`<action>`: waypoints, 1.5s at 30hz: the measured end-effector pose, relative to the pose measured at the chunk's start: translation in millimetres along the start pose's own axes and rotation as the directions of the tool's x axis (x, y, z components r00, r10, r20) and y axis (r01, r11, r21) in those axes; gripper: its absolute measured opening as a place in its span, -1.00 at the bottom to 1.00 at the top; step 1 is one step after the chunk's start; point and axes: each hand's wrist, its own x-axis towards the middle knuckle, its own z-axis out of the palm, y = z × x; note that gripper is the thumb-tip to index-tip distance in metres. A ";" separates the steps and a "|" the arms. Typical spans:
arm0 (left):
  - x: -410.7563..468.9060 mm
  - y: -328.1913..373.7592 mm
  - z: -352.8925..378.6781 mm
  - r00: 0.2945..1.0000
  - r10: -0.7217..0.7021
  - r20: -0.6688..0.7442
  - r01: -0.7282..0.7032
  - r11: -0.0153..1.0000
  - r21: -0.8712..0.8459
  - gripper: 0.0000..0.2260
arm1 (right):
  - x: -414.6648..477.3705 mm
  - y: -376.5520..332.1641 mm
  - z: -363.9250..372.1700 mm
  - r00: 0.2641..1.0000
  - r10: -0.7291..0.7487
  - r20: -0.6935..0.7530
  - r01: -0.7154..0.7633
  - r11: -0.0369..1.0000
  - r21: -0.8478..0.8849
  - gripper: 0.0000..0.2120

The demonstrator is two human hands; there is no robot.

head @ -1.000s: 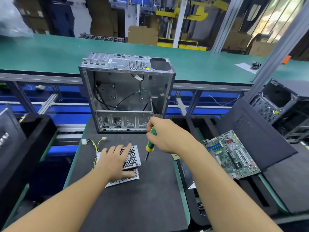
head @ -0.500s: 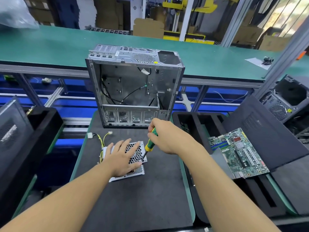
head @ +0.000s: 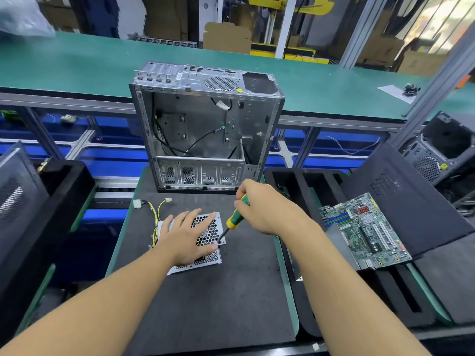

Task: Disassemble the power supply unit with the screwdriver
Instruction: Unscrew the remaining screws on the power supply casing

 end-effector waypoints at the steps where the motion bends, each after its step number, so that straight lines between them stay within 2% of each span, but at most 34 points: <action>1: 0.2 0.5 -0.7 1.000 -0.004 0.000 0.004 1.000 -0.008 -0.32 | -0.1 0.6 -0.2 1.000 0.004 -0.002 -0.004 1.000 0.003 -0.90; 8: 5.5 -0.1 -2.7 0.999 -0.035 0.038 0.037 0.999 -0.038 -0.37 | -0.9 4.9 -2.7 0.999 0.031 -0.005 -0.031 0.999 0.035 -0.91; 13: 6.5 -0.6 0.5 0.999 -0.035 0.015 0.036 0.999 -0.031 -0.41 | -1.1 5.8 -3.4 0.999 0.039 0.006 -0.039 0.999 0.030 -0.90; 18: 4.3 0.9 2.7 0.999 -0.041 -0.015 0.041 0.998 -0.038 -0.41 | 2.4 -1.2 0.0 0.997 0.052 -0.065 -0.052 0.999 -0.012 -0.84; 22: 2.3 3.1 4.5 0.998 -0.042 -0.046 0.041 0.999 -0.023 -0.41 | 2.9 -6.9 5.0 0.993 0.042 -0.114 -0.054 0.993 -0.104 -0.79; 25: 3.4 3.8 0.2 0.999 -0.043 -0.007 0.043 0.999 -0.024 -0.39 | 2.4 -18.5 9.0 0.992 0.045 -0.117 -0.064 0.984 -0.165 -0.71; 27: 2.8 2.4 -4.1 0.999 -0.023 0.043 0.023 1.000 0.018 -0.28 | 1.0 -28.8 12.6 0.993 -0.001 -0.115 -0.036 0.947 -0.319 -0.65; 29: 0.9 0.7 -6.8 0.998 0.028 0.052 -0.036 0.987 0.159 -0.13 | -1.3 -38.1 15.3 0.992 -0.056 -0.113 -0.002 0.889 -0.458 -0.64; 31: -0.6 -0.7 -6.9 0.997 0.074 0.028 -0.079 0.954 0.290 -0.07 | -0.9 -43.6 16.6 0.992 -0.091 -0.093 0.028 0.846 -0.533 -0.64; 34: -1.4 -0.8 -3.8 0.994 0.107 -0.018 -0.094 0.931 0.353 -0.11 | 2.5 -46.8 15.4 0.995 -0.081 -0.055 0.038 0.835 -0.550 -0.62; 37: -1.4 -1.0 -0.7 0.991 0.125 -0.056 -0.097 0.929 0.357 -0.19 | 4.4 -45.6 12.8 0.998 -0.056 0.021 0.059 0.876 -0.479 -0.69; 40: 0.0 -3.4 0.7 0.990 0.131 -0.056 -0.106 0.942 0.319 -0.20 | 4.0 -41.2 6.8 0.991 -0.066 0.115 0.108 0.906 -0.408 -0.74; 45: 4.6 -6.2 0.7 0.989 0.137 -0.048 -0.119 0.953 0.279 -0.15 | 4.2 -38.5 -1.4 0.951 -0.172 0.256 0.262 0.891 -0.372 -0.79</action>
